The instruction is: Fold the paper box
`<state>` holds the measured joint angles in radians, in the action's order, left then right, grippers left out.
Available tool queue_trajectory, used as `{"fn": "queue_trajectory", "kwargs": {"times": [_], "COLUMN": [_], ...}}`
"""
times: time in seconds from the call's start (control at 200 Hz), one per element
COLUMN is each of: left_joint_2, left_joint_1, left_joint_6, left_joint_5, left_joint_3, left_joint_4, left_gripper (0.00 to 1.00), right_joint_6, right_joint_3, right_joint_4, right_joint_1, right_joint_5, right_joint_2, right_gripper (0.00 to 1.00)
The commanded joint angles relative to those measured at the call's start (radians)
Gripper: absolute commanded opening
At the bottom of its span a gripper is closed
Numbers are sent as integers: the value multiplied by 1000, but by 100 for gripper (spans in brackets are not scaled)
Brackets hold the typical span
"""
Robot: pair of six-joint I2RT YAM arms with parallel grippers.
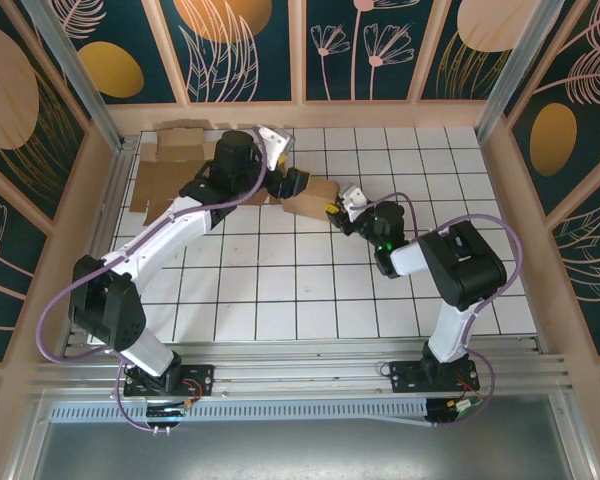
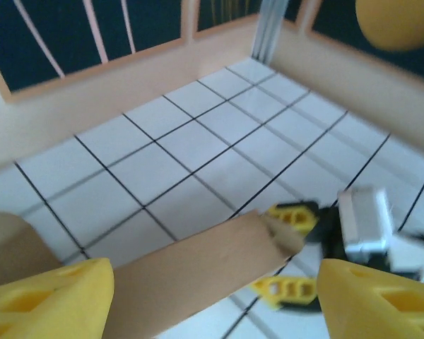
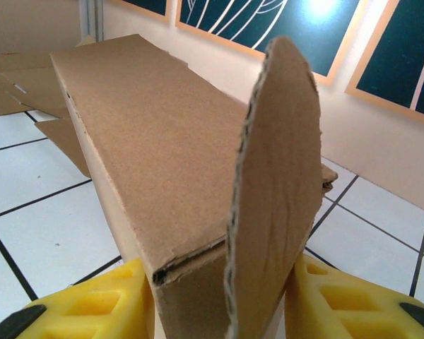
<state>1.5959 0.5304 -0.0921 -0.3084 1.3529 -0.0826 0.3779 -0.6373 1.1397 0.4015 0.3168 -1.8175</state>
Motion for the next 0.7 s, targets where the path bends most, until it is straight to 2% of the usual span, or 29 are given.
{"fn": "queue_trajectory", "kwargs": {"times": [0.0, 0.145, 0.245, 0.37, 0.536, 0.696], "left_joint_2": [13, 89, 153, 233, 361, 465], "left_joint_1": [3, 8, 12, 13, 16, 31], "left_joint_6": [-567, -815, -908, -931, -895, -894], "left_joint_5": [-31, -61, -81, -76, -90, -62], "left_joint_3": [-41, 47, 81, 135, 277, 380], "left_joint_4": [-90, -198, -223, -217, -278, -375], "left_gripper": [82, 83, 84, 88, 93, 91], "right_joint_6": [39, 56, 56, 65, 64, 65], "right_joint_3": [17, 6, 5, -3, 5, 15], "right_joint_4": [-26, -65, -63, -71, -72, -70], "right_joint_1": [-3, -3, -3, -3, -3, -3], "right_joint_5": [43, 74, 80, 91, 93, 99], "right_joint_2": [43, 57, 62, 68, 82, 90], "right_gripper": [44, 44, 44, 44, 44, 44]}}
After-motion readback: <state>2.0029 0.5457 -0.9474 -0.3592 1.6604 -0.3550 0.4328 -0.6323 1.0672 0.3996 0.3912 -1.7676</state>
